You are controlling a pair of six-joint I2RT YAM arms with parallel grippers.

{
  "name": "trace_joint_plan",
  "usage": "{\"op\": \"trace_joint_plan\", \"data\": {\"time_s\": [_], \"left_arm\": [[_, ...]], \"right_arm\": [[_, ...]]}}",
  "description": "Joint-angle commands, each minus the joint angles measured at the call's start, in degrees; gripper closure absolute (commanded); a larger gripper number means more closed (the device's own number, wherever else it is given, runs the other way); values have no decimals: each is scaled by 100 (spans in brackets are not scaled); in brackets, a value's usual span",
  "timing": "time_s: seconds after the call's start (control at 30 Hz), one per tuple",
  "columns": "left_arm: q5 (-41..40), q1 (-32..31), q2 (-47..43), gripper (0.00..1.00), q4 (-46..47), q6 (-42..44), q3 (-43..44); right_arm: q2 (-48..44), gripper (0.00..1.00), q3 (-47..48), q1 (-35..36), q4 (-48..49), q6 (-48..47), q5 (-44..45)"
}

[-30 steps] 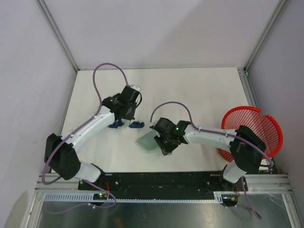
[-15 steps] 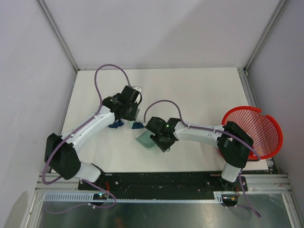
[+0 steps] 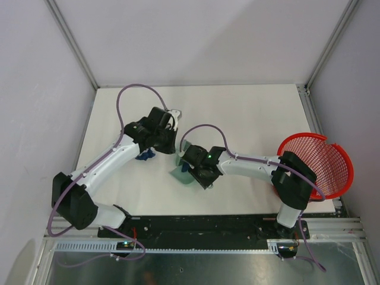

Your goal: Sweep away the paper scraps from the table

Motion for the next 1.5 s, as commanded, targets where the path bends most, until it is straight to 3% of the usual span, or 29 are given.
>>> {"op": "trace_joint_plan", "data": {"time_s": [0.0, 0.27, 0.43, 0.63, 0.93, 1.47], "left_arm": [[636, 17, -361, 100, 39, -142, -84], [922, 7, -555, 100, -24, -243, -174], [615, 8, -818, 100, -222, -301, -63], [-887, 27, -924, 100, -917, -465, 520], [-2063, 61, -1607, 100, -1370, -772, 964], [-2637, 71, -4029, 100, -1149, -989, -733]], "right_arm": [[-31, 100, 194, -14, 74, -5, 19], [-62, 100, 194, -3, 154, 198, 144], [-85, 100, 194, 98, 197, 389, 255], [-113, 100, 194, 216, 327, 725, 349], [-464, 100, 380, 244, 127, 1175, 694], [-1170, 100, 1657, 284, -1283, 2665, 1381]]}}
